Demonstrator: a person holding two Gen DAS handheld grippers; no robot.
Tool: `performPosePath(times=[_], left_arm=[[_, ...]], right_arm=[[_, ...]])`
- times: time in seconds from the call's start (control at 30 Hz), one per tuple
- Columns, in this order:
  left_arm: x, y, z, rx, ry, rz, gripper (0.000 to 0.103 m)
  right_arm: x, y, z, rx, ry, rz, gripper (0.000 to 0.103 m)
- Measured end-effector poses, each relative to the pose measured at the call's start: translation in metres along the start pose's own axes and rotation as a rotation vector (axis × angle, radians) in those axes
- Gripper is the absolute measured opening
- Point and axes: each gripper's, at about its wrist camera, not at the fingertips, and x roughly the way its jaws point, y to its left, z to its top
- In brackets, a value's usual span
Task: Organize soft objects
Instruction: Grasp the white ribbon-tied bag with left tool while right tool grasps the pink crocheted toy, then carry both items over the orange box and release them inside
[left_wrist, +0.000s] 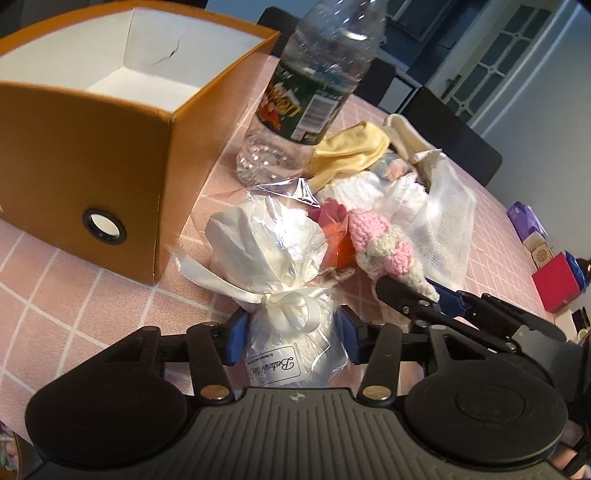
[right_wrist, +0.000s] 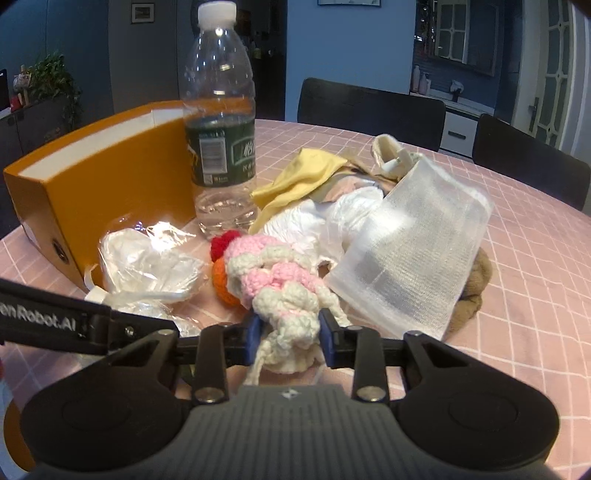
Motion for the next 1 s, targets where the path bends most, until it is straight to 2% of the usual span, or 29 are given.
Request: performPosePath(times=[0.27,0.37,0.53,0.77,0.87,1.0], left_arm=[[-0.036,-0.008,-0.004,0.09,-0.064,-0.022,0.053],[-0.056,-0.01,-0.003,0.12,-0.098,-0.041,0.053],[-0.091,-0.009,0.006,0.173,-0.152,-0.071,0.053],[-0.145,-0.002,0.05,0.307,-0.242,-0.013,0.053],[-0.159,0.004,0.077,0.373,-0.219,0.045,0.053],[-0.149,0.015,0.12,0.471,-0.091,0.148,0.053]], right_arm=[[-0.044,0.005,0.013,-0.005,-0.071,-0.008,0.029],[-0.061,0.001,0.022,0.043,-0.086,0.046,0.029],[-0.076,-0.012,0.038,0.185,-0.094,0.192,0.029],[-0.104,0.028,0.089,0.072,-0.165,0.267,0.03],[-0.103,0.053,0.117,0.005,-0.165,0.304,0.03],[-0.084,0.092,0.148,-0.106,-0.128,0.311,0.03]])
